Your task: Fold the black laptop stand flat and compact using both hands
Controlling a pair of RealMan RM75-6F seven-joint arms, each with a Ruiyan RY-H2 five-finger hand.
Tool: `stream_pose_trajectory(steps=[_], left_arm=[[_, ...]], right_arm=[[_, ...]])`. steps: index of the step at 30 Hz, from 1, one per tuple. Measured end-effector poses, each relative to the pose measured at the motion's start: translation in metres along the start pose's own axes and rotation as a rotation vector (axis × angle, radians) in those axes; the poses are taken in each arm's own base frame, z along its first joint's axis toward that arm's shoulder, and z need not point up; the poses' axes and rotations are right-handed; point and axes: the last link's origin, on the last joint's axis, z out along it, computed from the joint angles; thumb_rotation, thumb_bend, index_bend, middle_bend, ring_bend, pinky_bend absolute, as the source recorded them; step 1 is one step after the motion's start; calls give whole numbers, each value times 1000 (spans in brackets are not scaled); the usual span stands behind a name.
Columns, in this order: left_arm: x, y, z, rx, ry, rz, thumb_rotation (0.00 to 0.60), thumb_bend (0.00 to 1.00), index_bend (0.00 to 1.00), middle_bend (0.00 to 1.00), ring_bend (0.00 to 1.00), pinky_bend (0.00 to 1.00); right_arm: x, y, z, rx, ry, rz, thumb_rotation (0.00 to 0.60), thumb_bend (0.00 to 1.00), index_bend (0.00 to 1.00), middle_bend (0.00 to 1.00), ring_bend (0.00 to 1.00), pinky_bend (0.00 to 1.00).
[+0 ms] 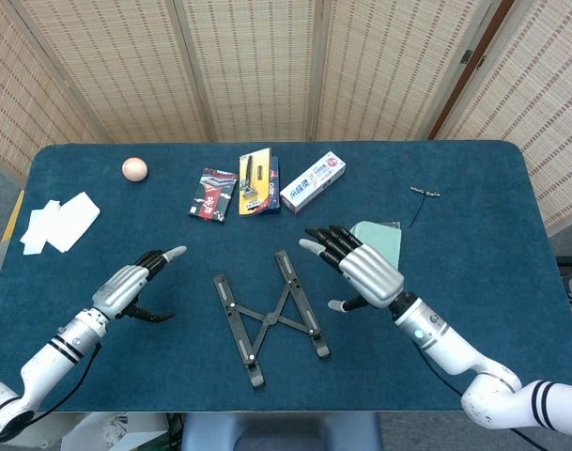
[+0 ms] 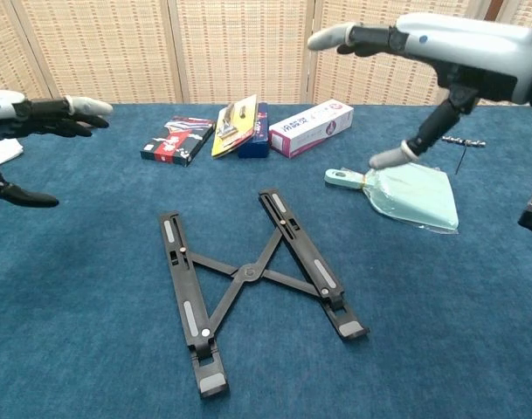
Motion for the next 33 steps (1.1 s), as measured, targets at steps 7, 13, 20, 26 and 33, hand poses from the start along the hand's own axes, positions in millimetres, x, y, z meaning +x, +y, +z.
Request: stream_pose_trajectory(steps=[7, 13, 20, 26, 33], left_arm=[[-28, -7, 34, 2, -20, 206, 600, 171, 0, 22, 16, 8], [-44, -3, 48, -16, -18, 232, 600, 171, 0, 17, 11, 3], [-54, 2, 56, -25, -35, 219, 600, 170, 0, 17, 10, 2], [-59, 4, 59, -33, -40, 214, 600, 170, 0, 16, 9, 0], [-61, 4, 62, -31, -33, 208, 600, 171, 0, 11, 7, 0]], right_arm=[[-20, 1, -20, 62, -73, -241, 600, 1, 0, 0, 0, 0], [-41, -4, -30, 118, -98, -350, 600, 0, 0, 0, 0, 0], [-66, -3, -35, 154, -118, -441, 600, 0, 0, 0, 0, 0], [-85, -3, -31, 183, -130, -499, 600, 0, 0, 0, 0, 0], [-99, -1, -24, 199, -135, -546, 600, 0, 0, 0, 0, 0]])
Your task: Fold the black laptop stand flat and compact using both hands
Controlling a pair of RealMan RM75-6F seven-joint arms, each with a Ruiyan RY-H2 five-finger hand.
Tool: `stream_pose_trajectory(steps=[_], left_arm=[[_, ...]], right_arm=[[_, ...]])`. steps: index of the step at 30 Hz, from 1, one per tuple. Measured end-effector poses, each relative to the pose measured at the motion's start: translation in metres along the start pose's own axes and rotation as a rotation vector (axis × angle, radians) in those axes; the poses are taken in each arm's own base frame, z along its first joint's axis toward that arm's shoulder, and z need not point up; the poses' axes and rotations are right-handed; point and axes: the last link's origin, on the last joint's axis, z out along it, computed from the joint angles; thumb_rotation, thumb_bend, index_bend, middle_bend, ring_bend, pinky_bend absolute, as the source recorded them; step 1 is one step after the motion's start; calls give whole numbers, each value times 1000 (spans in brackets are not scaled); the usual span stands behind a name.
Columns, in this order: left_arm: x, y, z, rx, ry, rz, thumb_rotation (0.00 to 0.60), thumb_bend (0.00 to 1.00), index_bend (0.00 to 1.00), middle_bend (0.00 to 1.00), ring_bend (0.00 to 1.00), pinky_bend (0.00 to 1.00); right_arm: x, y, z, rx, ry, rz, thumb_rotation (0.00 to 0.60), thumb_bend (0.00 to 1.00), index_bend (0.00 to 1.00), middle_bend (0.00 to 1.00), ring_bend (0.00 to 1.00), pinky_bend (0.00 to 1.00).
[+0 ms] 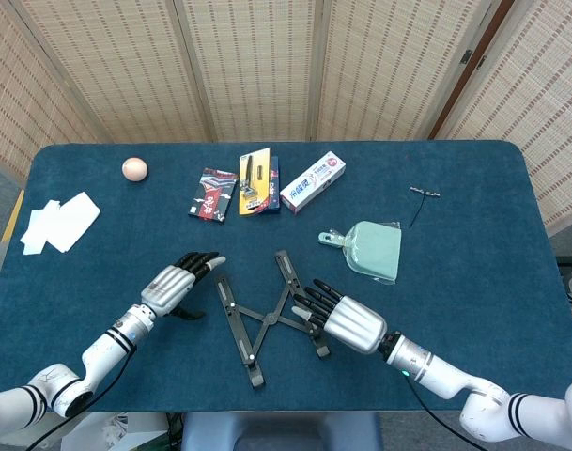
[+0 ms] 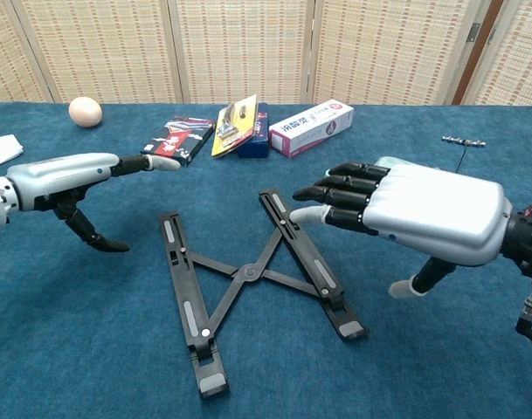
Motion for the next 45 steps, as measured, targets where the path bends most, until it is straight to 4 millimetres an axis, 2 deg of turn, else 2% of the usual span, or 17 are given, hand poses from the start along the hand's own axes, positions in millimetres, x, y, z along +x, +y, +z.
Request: stream_pose_trajectory(steps=[9, 21, 29, 38, 45], left_arm=[[-2, -5, 4, 24, 4, -24, 600, 171, 0, 9, 6, 0], [-7, -12, 7, 83, -1, -97, 600, 171, 0, 3, 3, 0], [-13, -12, 6, 109, -16, -148, 600, 171, 0, 1, 3, 0], [-21, -8, 8, 110, -30, -173, 600, 171, 0, 0, 3, 0], [-22, -8, 10, 110, -38, -178, 600, 170, 0, 0, 3, 0]], right_arm=[[-18, -7, 17, 4, 27, -71, 600, 0, 0, 0, 0, 0], [-27, -22, 38, -17, 117, -115, 600, 0, 0, 0, 0, 0], [-36, -27, 44, -46, 133, -137, 600, 0, 0, 0, 0, 0], [-40, -25, 47, -65, 152, -157, 600, 0, 0, 0, 0, 0], [-42, -39, 57, -47, 179, -149, 600, 0, 0, 0, 0, 0]])
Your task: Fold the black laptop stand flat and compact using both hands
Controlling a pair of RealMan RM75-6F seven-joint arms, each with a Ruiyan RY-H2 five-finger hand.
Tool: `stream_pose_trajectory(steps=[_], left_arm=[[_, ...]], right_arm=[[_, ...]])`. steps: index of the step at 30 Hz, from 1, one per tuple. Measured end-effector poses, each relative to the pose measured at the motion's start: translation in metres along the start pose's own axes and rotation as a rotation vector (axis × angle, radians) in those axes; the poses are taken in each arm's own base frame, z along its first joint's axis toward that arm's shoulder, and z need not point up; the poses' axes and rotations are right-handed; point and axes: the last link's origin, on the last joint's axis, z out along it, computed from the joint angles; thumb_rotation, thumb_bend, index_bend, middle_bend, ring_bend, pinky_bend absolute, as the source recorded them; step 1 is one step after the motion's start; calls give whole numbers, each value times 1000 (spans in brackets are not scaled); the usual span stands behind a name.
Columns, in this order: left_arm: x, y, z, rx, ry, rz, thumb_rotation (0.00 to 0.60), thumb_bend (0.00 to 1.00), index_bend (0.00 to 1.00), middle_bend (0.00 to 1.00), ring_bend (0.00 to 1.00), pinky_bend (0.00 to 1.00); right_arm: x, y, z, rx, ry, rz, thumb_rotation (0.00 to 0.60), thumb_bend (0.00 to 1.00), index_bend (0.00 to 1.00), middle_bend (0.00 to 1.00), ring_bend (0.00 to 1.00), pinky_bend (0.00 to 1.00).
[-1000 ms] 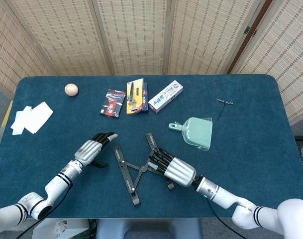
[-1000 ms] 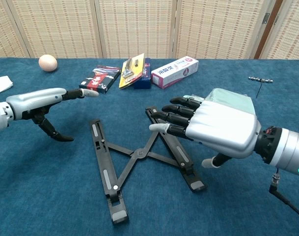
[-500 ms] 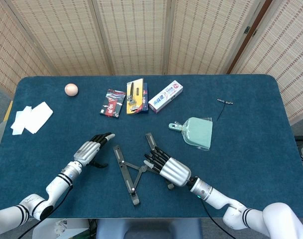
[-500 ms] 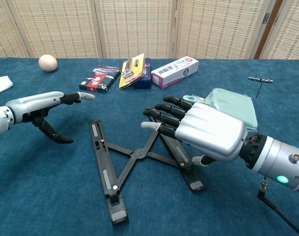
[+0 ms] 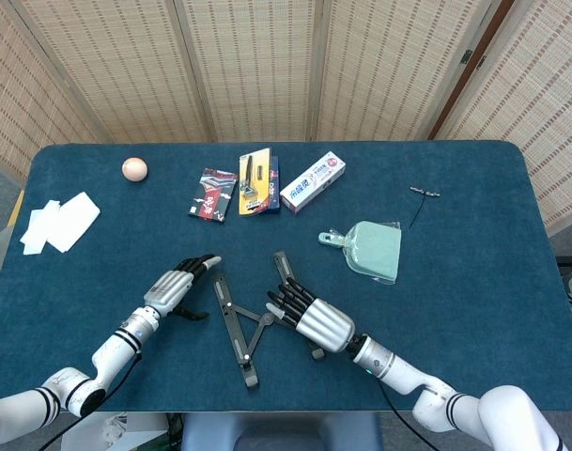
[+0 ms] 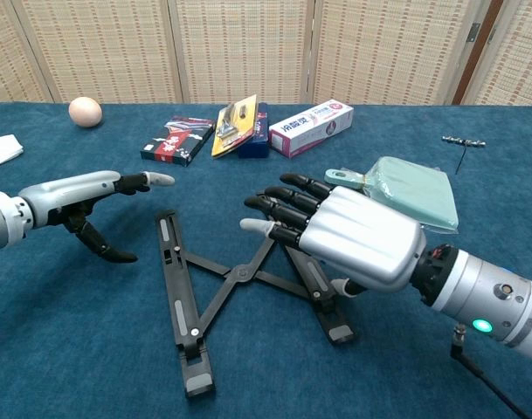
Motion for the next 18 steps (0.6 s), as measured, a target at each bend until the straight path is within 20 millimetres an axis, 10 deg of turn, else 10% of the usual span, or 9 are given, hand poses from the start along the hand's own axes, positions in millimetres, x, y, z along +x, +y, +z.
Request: stream_pose_trajectory(steps=[18], left_arm=[[-5, -7, 0, 22, 7, -9, 600, 170, 0, 0, 3, 0]], right_arm=[[7, -20, 21, -5, 62, -7, 600, 0, 0, 0, 0, 0]])
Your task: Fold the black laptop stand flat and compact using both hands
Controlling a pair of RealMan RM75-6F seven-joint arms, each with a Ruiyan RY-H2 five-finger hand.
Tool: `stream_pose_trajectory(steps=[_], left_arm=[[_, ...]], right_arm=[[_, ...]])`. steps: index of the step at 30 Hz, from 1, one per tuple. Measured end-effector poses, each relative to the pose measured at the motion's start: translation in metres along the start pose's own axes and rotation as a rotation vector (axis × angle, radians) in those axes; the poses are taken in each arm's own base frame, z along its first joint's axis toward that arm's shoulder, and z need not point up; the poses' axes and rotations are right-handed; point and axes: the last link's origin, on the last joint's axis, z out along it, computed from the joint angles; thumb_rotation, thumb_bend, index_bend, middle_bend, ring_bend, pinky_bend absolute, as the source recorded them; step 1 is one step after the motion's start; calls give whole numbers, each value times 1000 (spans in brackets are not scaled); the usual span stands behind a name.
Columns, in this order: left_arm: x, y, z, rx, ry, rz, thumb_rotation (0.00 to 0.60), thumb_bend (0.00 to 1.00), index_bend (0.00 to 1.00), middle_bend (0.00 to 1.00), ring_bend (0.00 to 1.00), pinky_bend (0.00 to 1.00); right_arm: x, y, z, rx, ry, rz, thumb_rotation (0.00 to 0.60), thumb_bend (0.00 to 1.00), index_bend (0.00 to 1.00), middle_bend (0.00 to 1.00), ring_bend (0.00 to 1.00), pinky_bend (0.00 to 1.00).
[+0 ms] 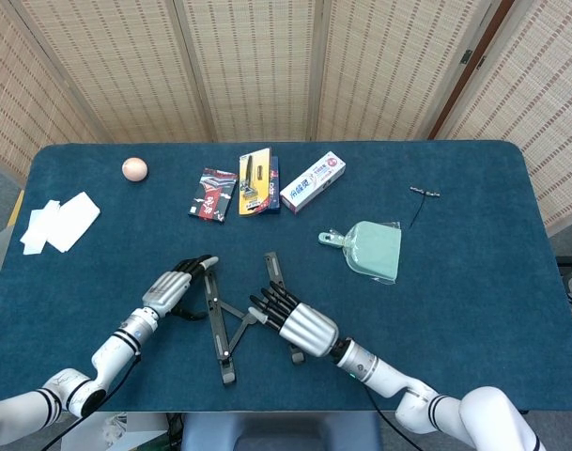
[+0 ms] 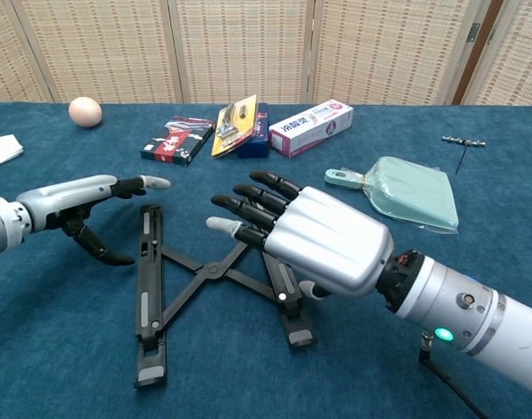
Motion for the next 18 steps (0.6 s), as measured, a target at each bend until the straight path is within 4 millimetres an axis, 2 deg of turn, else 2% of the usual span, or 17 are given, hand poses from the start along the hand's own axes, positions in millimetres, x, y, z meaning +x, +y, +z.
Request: stream_pose_trajectory(steps=[6, 18], left_arm=[[-3, -4, -1, 15, 1, 4, 600, 170, 0, 0, 3, 0], [-11, 2, 3, 8, 0, -25, 600, 170, 0, 0, 0, 0]], right_arm=[[0, -1, 0, -2, 4, 0, 600, 0, 0, 0, 0, 0], [0, -6, 8, -6, 26, -5, 600, 0, 0, 0, 0, 0]])
